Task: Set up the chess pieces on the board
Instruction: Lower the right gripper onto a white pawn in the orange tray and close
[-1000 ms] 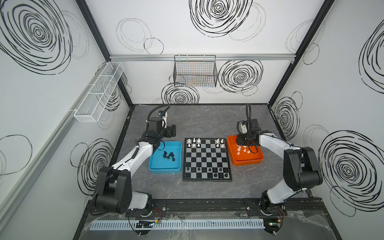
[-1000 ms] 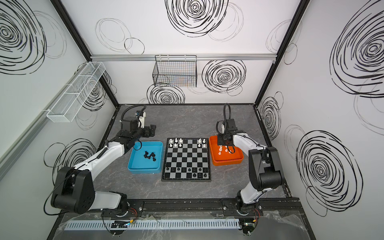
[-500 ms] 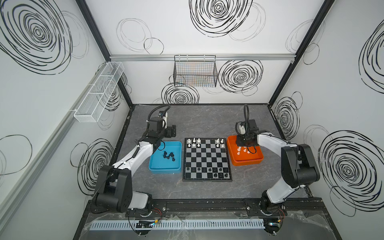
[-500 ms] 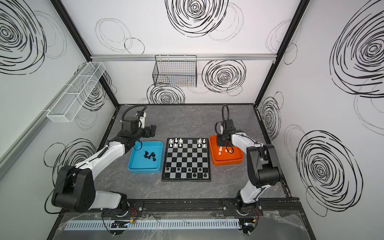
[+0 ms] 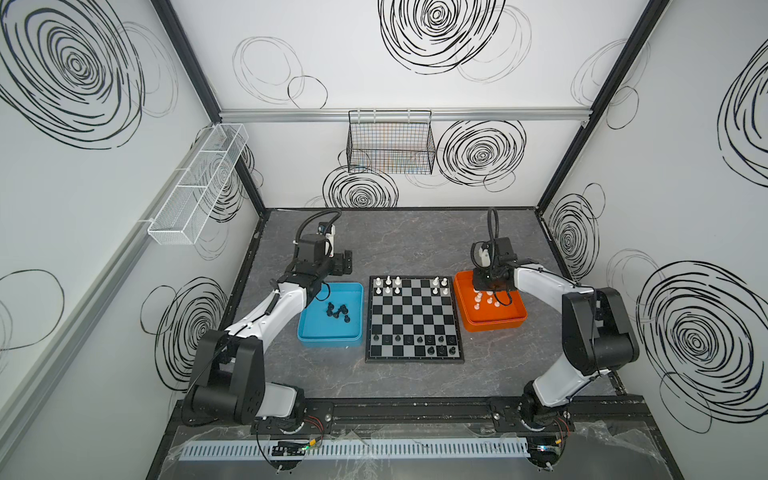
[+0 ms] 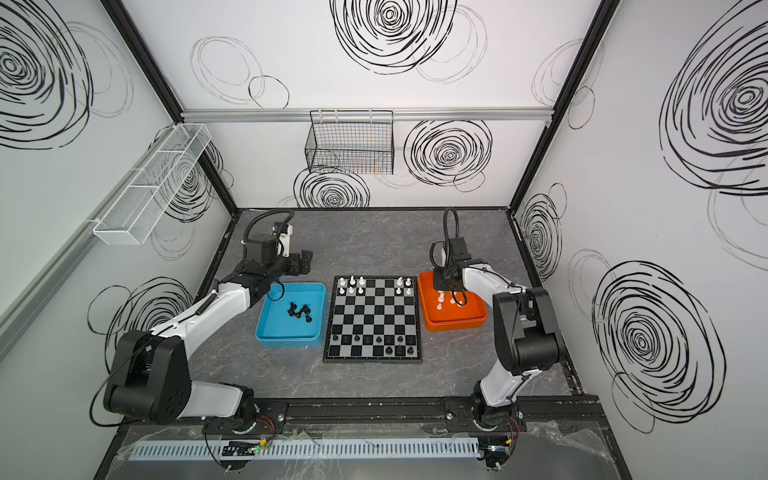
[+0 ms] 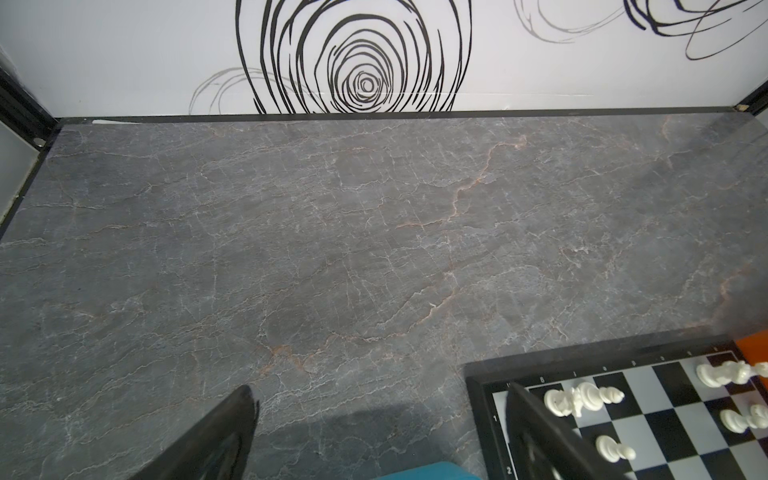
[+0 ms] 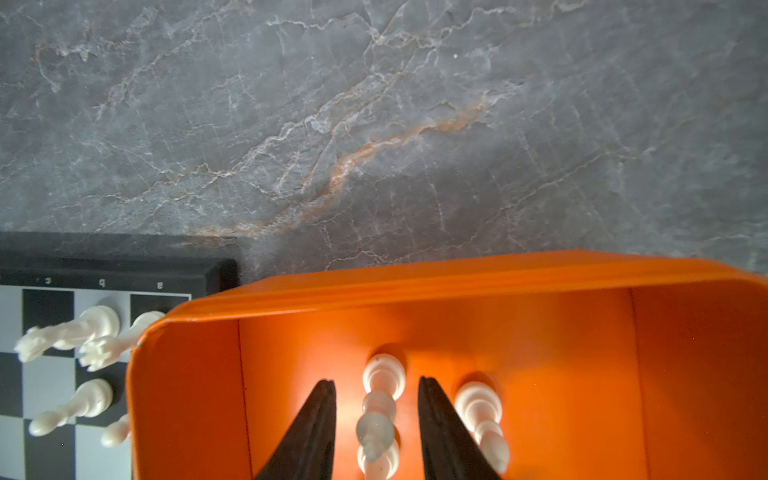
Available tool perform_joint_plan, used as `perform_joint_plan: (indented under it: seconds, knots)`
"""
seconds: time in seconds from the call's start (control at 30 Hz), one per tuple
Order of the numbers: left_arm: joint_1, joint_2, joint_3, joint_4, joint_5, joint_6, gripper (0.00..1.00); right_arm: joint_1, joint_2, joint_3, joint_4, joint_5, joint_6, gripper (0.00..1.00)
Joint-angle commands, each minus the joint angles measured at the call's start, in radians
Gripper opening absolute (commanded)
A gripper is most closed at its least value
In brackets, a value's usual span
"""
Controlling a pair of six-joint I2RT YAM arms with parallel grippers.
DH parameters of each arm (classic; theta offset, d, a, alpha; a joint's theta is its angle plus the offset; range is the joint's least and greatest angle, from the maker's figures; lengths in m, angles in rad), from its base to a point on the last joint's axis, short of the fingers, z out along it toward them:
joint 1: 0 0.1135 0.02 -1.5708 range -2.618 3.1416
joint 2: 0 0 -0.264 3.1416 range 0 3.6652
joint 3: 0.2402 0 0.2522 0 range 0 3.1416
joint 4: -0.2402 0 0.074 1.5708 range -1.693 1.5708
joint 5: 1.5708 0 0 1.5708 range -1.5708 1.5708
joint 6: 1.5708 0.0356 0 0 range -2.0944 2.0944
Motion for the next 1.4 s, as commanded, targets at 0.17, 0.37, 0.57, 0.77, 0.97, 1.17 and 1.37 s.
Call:
perform_joint_plan:
  seconds: [0.17,0.37,0.57,0.77,0.97,1.17,1.37]
  knots:
    - [-0.01,0.01,0.031,0.021,-0.017,0.025,0.96,0.007,0.016,0.023,0.02,0.028,0.006,0.34]
    - [-0.011,0.013,0.035,0.017,-0.016,0.026,0.96,0.006,0.022,0.017,0.028,0.027,0.009,0.33]
    - [-0.019,0.018,0.037,0.013,-0.014,0.029,0.96,0.005,0.031,0.008,0.039,0.017,0.013,0.32]
    - [-0.029,0.019,0.038,0.007,-0.025,0.034,0.96,0.005,0.04,0.009,0.039,0.01,0.012,0.3]
    - [-0.036,0.021,0.038,0.005,-0.031,0.039,0.96,0.004,0.039,0.005,0.035,0.014,0.017,0.31]
    - [-0.041,0.022,0.04,0.002,-0.035,0.041,0.96,0.003,0.047,0.002,0.028,0.016,0.019,0.32]
    - [-0.05,0.022,0.041,-0.002,-0.042,0.044,0.96,0.003,0.051,0.004,0.021,0.011,0.018,0.3]
